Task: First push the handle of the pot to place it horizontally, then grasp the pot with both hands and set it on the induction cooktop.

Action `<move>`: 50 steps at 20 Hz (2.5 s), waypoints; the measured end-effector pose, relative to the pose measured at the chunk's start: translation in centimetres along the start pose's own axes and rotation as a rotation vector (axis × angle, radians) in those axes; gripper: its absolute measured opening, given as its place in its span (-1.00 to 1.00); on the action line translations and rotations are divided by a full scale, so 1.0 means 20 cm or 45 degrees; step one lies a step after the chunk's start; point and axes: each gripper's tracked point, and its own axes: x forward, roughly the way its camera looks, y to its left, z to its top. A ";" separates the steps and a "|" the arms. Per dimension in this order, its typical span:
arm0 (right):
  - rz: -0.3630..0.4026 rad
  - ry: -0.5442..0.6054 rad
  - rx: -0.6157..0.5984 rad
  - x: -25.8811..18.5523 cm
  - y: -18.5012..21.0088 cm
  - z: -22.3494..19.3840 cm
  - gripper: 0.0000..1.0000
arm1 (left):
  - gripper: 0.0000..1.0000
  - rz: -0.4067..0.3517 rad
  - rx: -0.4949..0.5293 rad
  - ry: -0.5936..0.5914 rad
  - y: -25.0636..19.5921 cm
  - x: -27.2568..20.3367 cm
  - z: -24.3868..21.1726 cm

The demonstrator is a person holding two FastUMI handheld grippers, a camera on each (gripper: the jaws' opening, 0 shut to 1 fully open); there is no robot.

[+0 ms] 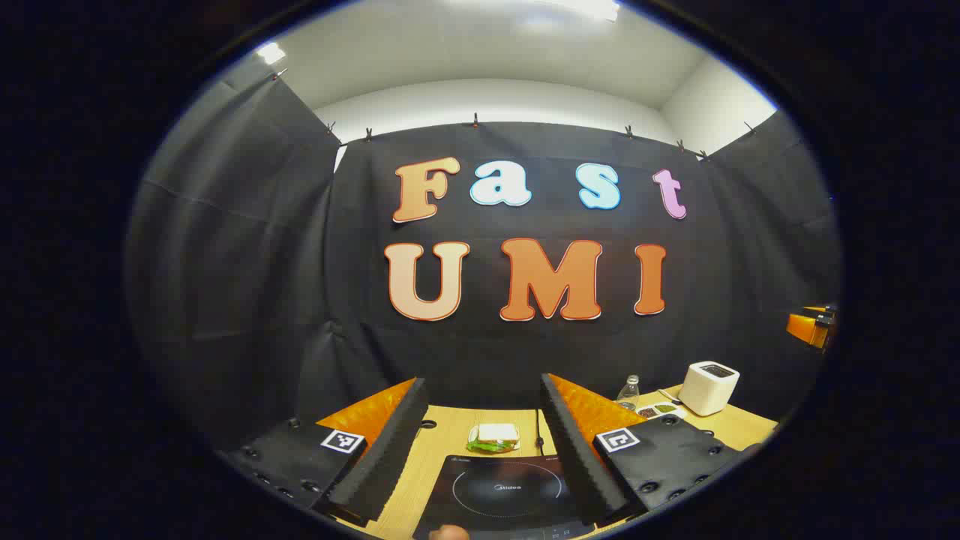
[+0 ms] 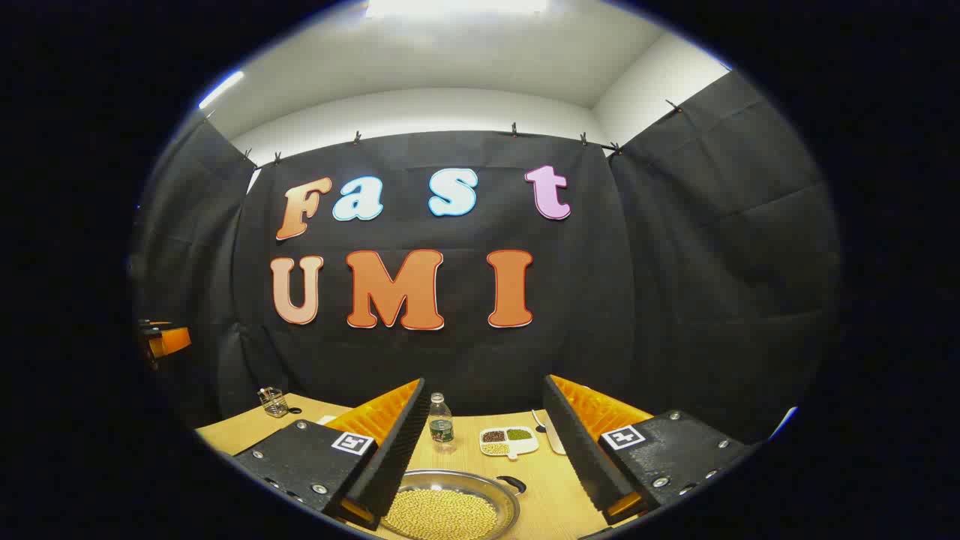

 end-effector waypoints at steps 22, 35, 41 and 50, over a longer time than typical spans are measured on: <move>0.003 0.059 0.018 -0.04 -0.08 -0.08 0.80 | 0.94 -0.025 0.008 0.009 -0.05 -0.06 0.03; 0.156 0.226 -0.109 -0.12 0.08 -0.39 -0.66 | 0.94 -0.021 -0.012 0.023 -0.04 -0.07 0.02; 0.322 0.391 -0.138 -0.22 0.28 -0.71 -1.00 | 0.94 -0.033 -0.025 0.057 -0.04 -0.09 -0.03; 0.567 0.788 -0.170 -0.44 0.55 -1.34 -1.00 | 0.94 -0.008 -0.036 0.084 0.03 -0.09 -0.09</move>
